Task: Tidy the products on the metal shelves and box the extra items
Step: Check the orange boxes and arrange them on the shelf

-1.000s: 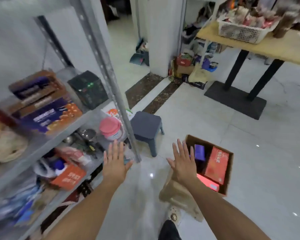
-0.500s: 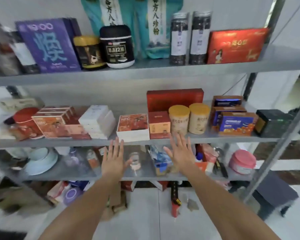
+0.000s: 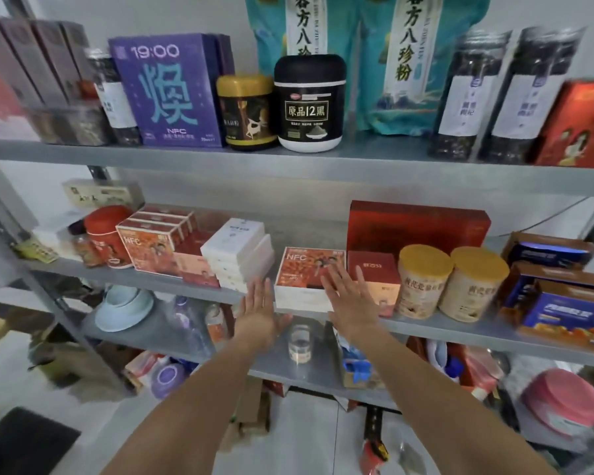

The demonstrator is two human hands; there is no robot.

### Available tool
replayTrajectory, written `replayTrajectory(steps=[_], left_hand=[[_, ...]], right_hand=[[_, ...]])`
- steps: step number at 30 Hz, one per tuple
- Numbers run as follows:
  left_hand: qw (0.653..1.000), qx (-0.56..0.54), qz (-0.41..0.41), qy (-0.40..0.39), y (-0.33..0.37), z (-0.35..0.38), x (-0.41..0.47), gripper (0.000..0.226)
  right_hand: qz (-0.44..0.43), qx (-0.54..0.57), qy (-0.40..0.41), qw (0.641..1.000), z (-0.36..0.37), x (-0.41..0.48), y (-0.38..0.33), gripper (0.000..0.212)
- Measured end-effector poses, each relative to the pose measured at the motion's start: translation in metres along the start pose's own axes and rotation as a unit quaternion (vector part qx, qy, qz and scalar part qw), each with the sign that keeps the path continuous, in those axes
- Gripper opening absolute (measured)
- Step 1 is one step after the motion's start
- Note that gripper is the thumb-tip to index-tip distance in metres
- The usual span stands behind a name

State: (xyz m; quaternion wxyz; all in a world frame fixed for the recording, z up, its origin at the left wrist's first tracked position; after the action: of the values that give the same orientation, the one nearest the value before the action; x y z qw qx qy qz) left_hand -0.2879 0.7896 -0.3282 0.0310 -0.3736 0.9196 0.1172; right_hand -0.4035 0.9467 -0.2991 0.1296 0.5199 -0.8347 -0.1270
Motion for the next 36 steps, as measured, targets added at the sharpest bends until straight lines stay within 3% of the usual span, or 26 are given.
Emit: replayTrajectory(steps=[4, 7, 11, 14, 18, 20, 24, 27, 29, 32, 33, 35, 36], left_hand=[[0.982, -0.162, -0.089, -0.036, 0.024, -0.008, 0.029, 0.079], [0.934, -0.322, -0.152, -0.002, 0.033, -0.014, 0.041, 0.058], [0.892, -0.39, -0.223, 0.055, 0.035, -0.014, 0.039, 0.045], [0.845, -0.464, -0.262, 0.039, 0.035, -0.011, 0.031, 0.036], [0.706, -0.64, -0.302, -0.042, 0.035, -0.012, 0.028, 0.037], [0.656, -0.692, -0.29, -0.083, 0.031, -0.017, 0.027, 0.031], [0.646, -0.704, -0.237, -0.175, 0.018, -0.039, 0.027, 0.029], [0.657, -0.697, -0.186, -0.217, 0.01, -0.056, 0.022, 0.023], [0.659, -0.7, -0.168, -0.217, -0.001, -0.064, 0.013, 0.016], [0.664, -0.701, -0.118, -0.232, -0.025, -0.069, -0.001, 0.016], [0.666, -0.699, -0.1, -0.242, -0.033, -0.069, -0.005, 0.018], [0.664, -0.694, -0.065, -0.269, -0.047, -0.071, -0.01, 0.023], [0.666, -0.689, -0.048, -0.282, -0.054, -0.071, -0.011, 0.025]], right_hand=[[-0.013, -0.057, -0.043, 0.997, 0.011, 0.022, -0.001, 0.067], [0.001, -0.039, -0.034, 0.999, 0.023, 0.024, -0.004, 0.067], [0.004, -0.037, -0.027, 0.999, 0.031, 0.023, 0.0, 0.07], [0.005, -0.033, -0.039, 0.999, 0.034, 0.02, -0.001, 0.067], [0.051, -0.048, 0.067, 0.995, 0.024, 0.011, -0.011, 0.069], [0.065, -0.027, 0.112, 0.991, 0.021, 0.007, -0.018, 0.066], [0.135, 0.031, 0.192, 0.972, 0.016, 0.003, -0.029, 0.051], [0.155, 0.161, 0.219, 0.95, 0.01, -0.007, -0.041, 0.054], [0.16, 0.304, 0.235, 0.909, 0.004, -0.017, -0.051, 0.058], [0.228, 0.5, 0.281, 0.787, -0.009, -0.031, -0.071, 0.061], [0.278, 0.566, 0.297, 0.717, -0.012, -0.035, -0.076, 0.068], [0.359, 0.703, 0.323, 0.522, -0.02, -0.041, -0.083, 0.085], [0.36, 0.762, 0.315, 0.437, -0.022, -0.044, -0.085, 0.084]])
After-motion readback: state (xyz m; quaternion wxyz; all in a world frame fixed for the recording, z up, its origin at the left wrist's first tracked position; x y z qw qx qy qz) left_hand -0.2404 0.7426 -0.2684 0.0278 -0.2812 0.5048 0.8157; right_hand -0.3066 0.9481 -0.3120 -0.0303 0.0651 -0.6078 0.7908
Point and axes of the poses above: each hand's wrist, its own x-axis towards the middle knuckle, its own z-axis out of the palm, y = z × x, the point moved 3 cm from there along x, towards the middle knuckle, and after that the axes turned 12 degrees about -z, right-handed, at the moved point
